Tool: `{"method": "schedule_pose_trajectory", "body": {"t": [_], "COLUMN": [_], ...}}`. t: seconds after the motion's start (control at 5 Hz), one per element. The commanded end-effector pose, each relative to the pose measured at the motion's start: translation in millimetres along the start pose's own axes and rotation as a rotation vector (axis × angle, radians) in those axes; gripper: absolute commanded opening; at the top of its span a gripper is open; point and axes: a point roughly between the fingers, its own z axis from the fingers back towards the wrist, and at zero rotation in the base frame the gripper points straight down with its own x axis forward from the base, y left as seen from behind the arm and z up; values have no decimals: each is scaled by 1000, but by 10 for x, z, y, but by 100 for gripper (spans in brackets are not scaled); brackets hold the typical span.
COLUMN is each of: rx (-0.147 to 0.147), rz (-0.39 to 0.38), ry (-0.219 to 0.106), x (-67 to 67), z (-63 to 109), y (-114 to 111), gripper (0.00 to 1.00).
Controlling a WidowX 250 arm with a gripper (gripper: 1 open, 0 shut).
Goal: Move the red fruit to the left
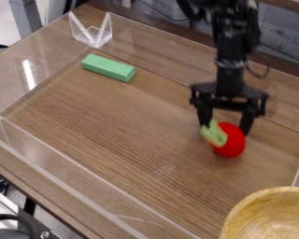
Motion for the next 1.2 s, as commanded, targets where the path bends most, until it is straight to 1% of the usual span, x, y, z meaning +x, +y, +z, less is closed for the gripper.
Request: {"method": "schedule_pose_trajectory", "body": {"t": [0.0, 0.2, 0.4, 0.6, 1.0], "rx": [-51, -67, -60, -48, -38], "rz": [1, 7, -73, -162, -163], "ry": [-51, -59, -44, -22, -4], "x": [1, -63, -70, -92, -209], "z": [426, 599, 636, 647, 605], "y": [8, -20, 6, 25, 72], "gripper": [0, 0, 0, 0, 0]}}
